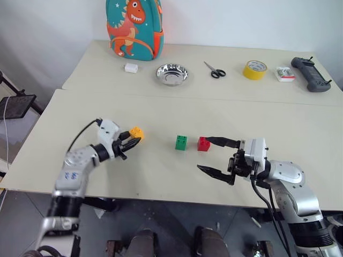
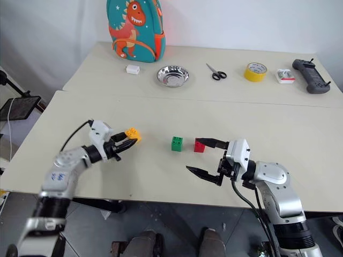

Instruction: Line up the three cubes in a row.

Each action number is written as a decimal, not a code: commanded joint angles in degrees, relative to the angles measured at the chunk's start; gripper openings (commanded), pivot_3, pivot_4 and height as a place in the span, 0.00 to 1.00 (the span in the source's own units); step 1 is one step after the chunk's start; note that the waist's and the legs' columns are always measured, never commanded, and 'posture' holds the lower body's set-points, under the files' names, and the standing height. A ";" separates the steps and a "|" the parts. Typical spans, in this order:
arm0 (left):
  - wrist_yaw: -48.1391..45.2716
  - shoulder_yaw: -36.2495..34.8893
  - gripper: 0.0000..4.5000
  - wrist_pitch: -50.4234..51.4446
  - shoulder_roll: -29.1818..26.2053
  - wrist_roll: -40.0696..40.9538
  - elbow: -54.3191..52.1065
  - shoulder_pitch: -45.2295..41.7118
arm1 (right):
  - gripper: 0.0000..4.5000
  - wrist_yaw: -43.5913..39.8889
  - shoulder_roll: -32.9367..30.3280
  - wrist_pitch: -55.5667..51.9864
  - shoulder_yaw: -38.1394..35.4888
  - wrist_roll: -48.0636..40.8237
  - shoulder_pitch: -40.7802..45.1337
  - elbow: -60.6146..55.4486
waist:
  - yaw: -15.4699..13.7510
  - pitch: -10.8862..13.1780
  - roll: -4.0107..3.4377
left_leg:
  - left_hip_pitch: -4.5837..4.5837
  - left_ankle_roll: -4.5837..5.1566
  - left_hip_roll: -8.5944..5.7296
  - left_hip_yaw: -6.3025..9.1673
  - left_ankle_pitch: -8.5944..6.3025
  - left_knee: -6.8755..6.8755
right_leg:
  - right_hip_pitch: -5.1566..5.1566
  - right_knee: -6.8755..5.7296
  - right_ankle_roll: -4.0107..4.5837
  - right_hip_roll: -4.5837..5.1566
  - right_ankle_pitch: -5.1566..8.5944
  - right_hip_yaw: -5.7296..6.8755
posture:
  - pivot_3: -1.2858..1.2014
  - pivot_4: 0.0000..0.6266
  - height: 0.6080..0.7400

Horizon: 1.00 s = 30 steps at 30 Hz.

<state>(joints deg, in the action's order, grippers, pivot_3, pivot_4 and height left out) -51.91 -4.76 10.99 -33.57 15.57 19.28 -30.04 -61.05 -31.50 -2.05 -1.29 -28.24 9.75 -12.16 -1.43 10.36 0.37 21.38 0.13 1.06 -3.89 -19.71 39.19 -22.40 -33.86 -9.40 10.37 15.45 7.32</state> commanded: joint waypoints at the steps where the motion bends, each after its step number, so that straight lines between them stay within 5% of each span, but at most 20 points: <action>1: -21.39 4.01 0.33 -10.23 -2.14 1.55 8.56 -7.72 | 1.00 0.78 -1.84 -0.20 -3.02 -0.81 -1.27 -2.74 | -0.04 0.00 0.00 | 0.01 0.01 -0.02 -0.01 -0.01 0.00 | -0.01 0.01 0.00 0.01 0.00 0.01 | 0.52 0.24 1.00; 6: -33.45 9.40 0.33 -24.98 1.21 -4.97 30.51 -20.72 | 1.00 1.02 -3.44 -0.51 -5.04 -1.17 -3.41 -3.84 | 0.08 0.00 0.00 | 0.04 0.03 -0.03 -0.05 -0.02 -0.02 | 0.00 0.04 -0.01 0.02 0.00 0.17 | 0.52 0.24 1.00; 10: -34.34 11.81 0.33 -32.15 3.76 -10.00 43.35 -26.87 | 1.00 1.53 -4.26 -0.98 -6.59 -1.45 -5.91 -5.51 | 0.76 0.02 0.03 | 0.06 0.04 -0.02 -0.13 -0.03 -0.09 | -0.07 0.04 -0.01 0.02 0.00 0.17 | 0.52 0.24 1.00; 22: -28.44 12.00 0.33 -36.44 6.12 -16.03 53.09 -30.76 | 1.00 3.43 -4.85 -1.96 -9.21 -2.02 -11.49 -9.69 | 0.51 0.01 0.07 | 0.06 0.08 -0.01 -0.11 -0.04 0.02 | -0.03 -0.02 -0.02 0.06 -0.01 0.15 | 0.52 0.24 1.00; 30: -27.29 9.77 0.91 -35.59 6.00 -15.76 53.28 -30.97 | 1.00 1.43 -4.91 -1.85 -7.95 -2.33 -9.83 -7.73 | 0.54 0.02 0.08 | 0.08 0.09 -0.01 -0.11 -0.04 0.01 | -0.07 -0.02 -0.03 0.05 -0.01 0.15 | 0.52 0.24 1.00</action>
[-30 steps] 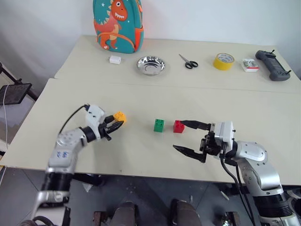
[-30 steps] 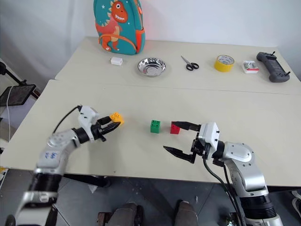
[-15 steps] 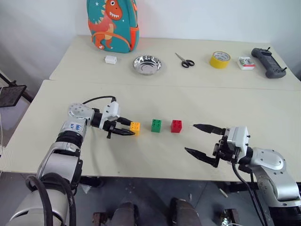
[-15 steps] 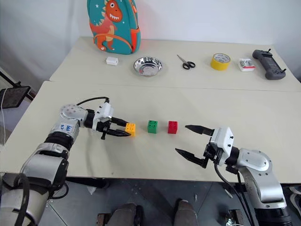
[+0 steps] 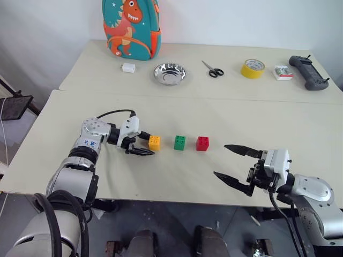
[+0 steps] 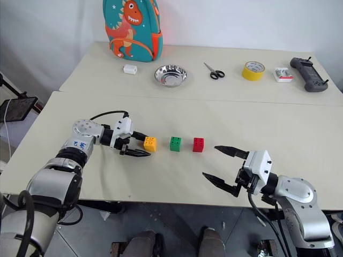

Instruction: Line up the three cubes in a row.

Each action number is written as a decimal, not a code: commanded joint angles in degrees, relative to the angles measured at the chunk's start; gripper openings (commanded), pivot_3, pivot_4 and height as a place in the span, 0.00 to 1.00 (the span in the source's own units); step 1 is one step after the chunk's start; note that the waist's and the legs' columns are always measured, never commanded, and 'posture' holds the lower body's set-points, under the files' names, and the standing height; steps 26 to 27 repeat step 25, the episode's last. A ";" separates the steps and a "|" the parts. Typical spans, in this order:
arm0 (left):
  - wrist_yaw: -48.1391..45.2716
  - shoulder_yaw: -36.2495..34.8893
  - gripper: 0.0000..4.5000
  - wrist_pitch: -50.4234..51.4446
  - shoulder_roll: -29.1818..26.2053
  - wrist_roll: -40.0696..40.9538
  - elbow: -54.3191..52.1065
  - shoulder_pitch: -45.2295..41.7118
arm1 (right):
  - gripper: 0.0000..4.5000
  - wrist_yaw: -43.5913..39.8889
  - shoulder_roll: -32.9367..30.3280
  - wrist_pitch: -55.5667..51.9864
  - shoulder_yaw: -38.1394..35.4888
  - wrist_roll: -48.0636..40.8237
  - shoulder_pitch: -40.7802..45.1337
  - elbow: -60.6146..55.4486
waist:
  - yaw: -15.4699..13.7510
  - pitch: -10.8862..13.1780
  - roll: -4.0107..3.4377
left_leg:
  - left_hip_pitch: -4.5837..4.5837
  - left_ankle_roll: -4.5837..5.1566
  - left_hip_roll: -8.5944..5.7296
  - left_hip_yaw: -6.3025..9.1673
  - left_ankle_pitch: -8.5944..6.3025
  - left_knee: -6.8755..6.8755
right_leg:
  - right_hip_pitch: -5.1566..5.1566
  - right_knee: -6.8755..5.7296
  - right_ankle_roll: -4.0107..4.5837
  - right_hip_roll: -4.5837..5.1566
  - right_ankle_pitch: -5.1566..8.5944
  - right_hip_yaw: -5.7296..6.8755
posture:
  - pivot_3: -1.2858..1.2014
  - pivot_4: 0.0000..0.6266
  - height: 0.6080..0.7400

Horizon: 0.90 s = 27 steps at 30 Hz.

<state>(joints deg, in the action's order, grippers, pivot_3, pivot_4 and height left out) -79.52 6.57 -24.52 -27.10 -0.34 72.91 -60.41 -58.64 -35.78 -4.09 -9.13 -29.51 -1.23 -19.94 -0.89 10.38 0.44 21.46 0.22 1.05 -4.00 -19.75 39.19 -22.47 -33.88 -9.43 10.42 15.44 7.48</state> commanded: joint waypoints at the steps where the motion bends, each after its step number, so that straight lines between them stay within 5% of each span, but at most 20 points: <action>1: 0.15 -2.04 0.97 0.19 -0.60 0.48 -0.48 -0.46 | 1.00 -1.43 -0.65 0.14 0.14 -1.16 1.70 0.54 | 0.01 0.00 0.00 | 0.00 0.00 0.00 0.00 0.00 0.00 | 0.00 0.00 0.00 0.00 0.00 0.00 | 0.52 0.24 1.00; 7: -3.29 -6.89 0.99 2.54 -2.77 4.33 -3.00 1.97 | 1.00 -4.43 -1.10 0.13 1.28 -1.25 4.36 3.19 | 0.20 0.00 0.00 | 0.00 0.00 0.00 0.01 0.00 -0.01 | 0.00 -0.01 0.00 0.00 0.00 0.01 | 0.52 0.24 1.00; 12: -9.47 -12.14 0.99 9.95 -9.71 10.88 -14.97 9.64 | 1.00 -10.00 -4.75 -1.40 0.04 -3.39 8.81 7.52 | 1.34 0.00 -0.01 | 0.00 0.00 0.02 0.02 0.00 -0.02 | -0.01 -0.02 0.00 0.00 0.00 0.01 | 0.52 0.24 1.00; 20: 1.00 -20.56 0.99 23.37 -18.76 18.39 -48.10 30.13 | 1.00 -22.08 -10.72 6.11 0.17 0.45 21.60 26.80 | 2.11 0.00 -0.01 | -0.02 -0.01 0.06 0.11 -0.01 -0.01 | 0.02 -0.06 0.00 0.04 0.00 0.02 | 0.52 0.24 1.00; 27: 2.75 -20.49 0.99 23.13 -19.52 18.48 -50.35 33.31 | 1.00 -23.55 -8.25 10.47 2.05 3.31 27.72 35.73 | 1.54 0.00 -0.01 | -0.04 -0.02 0.07 0.11 0.00 0.01 | 0.03 -0.09 0.00 0.02 0.00 0.05 | 0.52 0.24 1.00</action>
